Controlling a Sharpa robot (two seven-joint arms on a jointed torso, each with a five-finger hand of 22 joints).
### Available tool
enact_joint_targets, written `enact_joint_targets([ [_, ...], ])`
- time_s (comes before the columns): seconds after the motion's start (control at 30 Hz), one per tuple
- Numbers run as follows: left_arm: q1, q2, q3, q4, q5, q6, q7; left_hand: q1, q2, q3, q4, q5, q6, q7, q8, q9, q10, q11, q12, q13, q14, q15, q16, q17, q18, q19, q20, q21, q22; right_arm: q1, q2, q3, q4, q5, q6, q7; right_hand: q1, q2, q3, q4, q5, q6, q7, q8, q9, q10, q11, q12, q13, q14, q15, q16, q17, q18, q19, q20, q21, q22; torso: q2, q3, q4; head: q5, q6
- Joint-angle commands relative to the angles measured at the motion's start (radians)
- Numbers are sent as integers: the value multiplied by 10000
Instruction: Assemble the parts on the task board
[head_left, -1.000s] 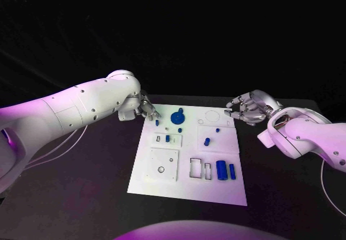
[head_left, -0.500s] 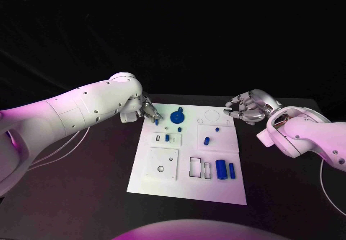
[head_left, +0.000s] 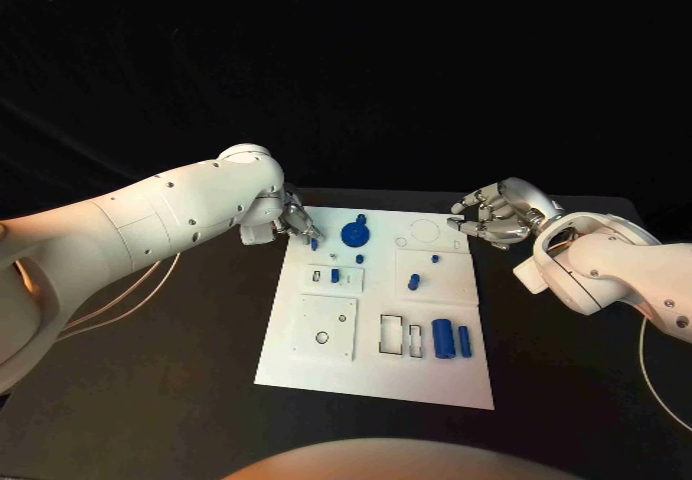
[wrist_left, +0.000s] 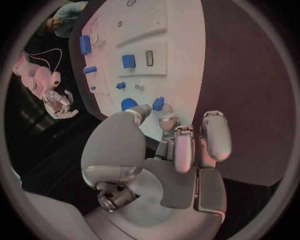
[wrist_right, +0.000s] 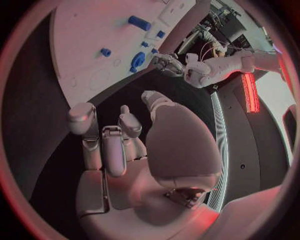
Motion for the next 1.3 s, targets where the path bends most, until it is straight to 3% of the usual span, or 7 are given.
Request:
enact_joint_targets([
  [0.03,-1,47,1,-25,116,207,81,386,112,231,-37,-199,59,-53,78,13,-79,-20,56,7,1075,15,63,2635,-103,-12,25,-60,1236,-7,10,1,7,-27,71,65,-75,-7,57,11,48,-28,-19,37,9,-4,24,-45,-9,550,-60,-24,814,100,50,-12,-56,0,1,-3,-6,-2,1],
  [0.17,-3,62,-3,-53,121,224,91,896,251,672,-96,-750,11,-86,129,15,-98,-49,68,4,1075,-12,63,2635,-99,-19,-2,-95,1250,-7,9,1,11,-26,72,66,-78,-6,76,8,51,-25,-20,42,13,7,23,-32,2,548,-61,-29,806,100,52,-12,-56,3,3,-7,-2,-14,-6],
  [0.6,-9,66,-9,-44,213,256,179,1602,318,1678,-389,-1240,-43,-132,264,30,-72,-92,77,-19,1075,-44,63,2635,-98,-10,-37,-137,1298,-7,12,1,18,-22,71,76,-78,0,90,7,56,-23,-21,44,15,15,22,-22,12,550,-61,-27,813,100,52,-12,-58,2,-3,-9,6,-8,-27],
  [0.7,-10,33,-10,30,230,236,233,2040,343,2352,-883,-1025,-154,-100,384,103,-24,-90,54,-15,1075,-64,63,2635,-96,-6,-65,-150,1317,-7,11,1,18,-20,71,78,-78,0,90,7,56,-23,-21,44,15,15,22,-22,12,550,-61,-27,813,100,52,-12,-58,2,2,-12,4,2,-25],
  [0.9,-12,-104,-11,238,277,35,257,1793,143,3729,-1468,-622,-91,-27,974,505,211,-53,99,78,1075,-15,63,2635,-113,50,-25,-103,1408,-8,14,1,15,-16,63,84,-78,0,90,7,56,-23,-21,44,15,15,22,-22,12,550,-61,-27,813,100,52,-12,-58,2,-6,-7,6,35,-44],
  [0.93,-12,-162,-11,317,304,-30,260,1505,8,4198,-1659,-259,-29,-39,1188,675,343,-79,192,216,1075,-39,63,2635,-115,81,-51,-71,1451,-8,16,1,15,-15,57,85,-78,0,90,7,56,-23,-21,44,15,15,22,-22,12,550,-61,-27,813,100,52,-12,-58,2,-6,-5,4,53,-37],
  [1.3,-7,-978,-7,1543,708,-967,232,882,-230,4953,-2150,117,154,-166,1468,919,731,-186,446,614,1075,-145,63,2635,-150,209,-131,71,1577,-8,-9,1,6,-14,16,104,-82,12,127,7,71,-20,-21,49,21,4,21,-35,-8,544,-63,-40,790,106,41,-13,-87,-16,-40,-12,51,43,-50],
])
